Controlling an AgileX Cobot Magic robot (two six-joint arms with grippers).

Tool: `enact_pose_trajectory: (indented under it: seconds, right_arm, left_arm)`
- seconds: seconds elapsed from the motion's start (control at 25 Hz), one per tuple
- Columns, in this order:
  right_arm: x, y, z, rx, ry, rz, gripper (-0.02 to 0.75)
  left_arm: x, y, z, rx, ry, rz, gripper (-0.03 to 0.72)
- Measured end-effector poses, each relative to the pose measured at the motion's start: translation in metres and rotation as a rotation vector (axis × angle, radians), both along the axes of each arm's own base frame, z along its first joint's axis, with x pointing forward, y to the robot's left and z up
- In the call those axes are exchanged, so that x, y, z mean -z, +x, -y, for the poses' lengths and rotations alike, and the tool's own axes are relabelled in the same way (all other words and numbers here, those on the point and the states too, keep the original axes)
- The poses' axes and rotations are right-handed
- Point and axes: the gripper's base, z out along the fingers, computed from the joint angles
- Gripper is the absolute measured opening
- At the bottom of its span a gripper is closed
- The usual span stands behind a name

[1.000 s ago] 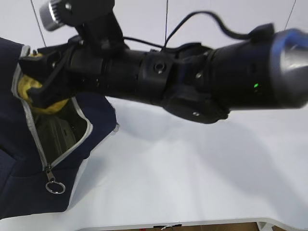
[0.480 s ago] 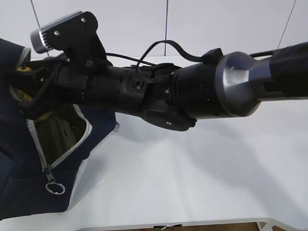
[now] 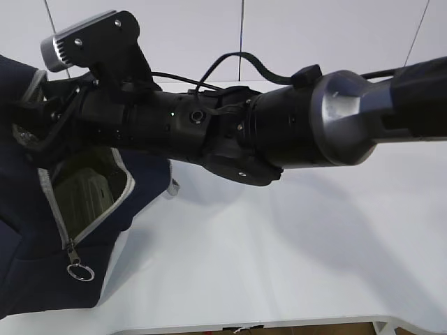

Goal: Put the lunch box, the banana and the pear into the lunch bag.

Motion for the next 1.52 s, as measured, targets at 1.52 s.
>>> enact_pose_trajectory:
  seconds: [1.52]
  right_arm:
    - [-0.079,0.017,0.135,0.227,-0.212,-0.907,0.421]
  left_arm:
    - [0.001,-0.002,0.001,0.043,0.021,0.011,-0.014]
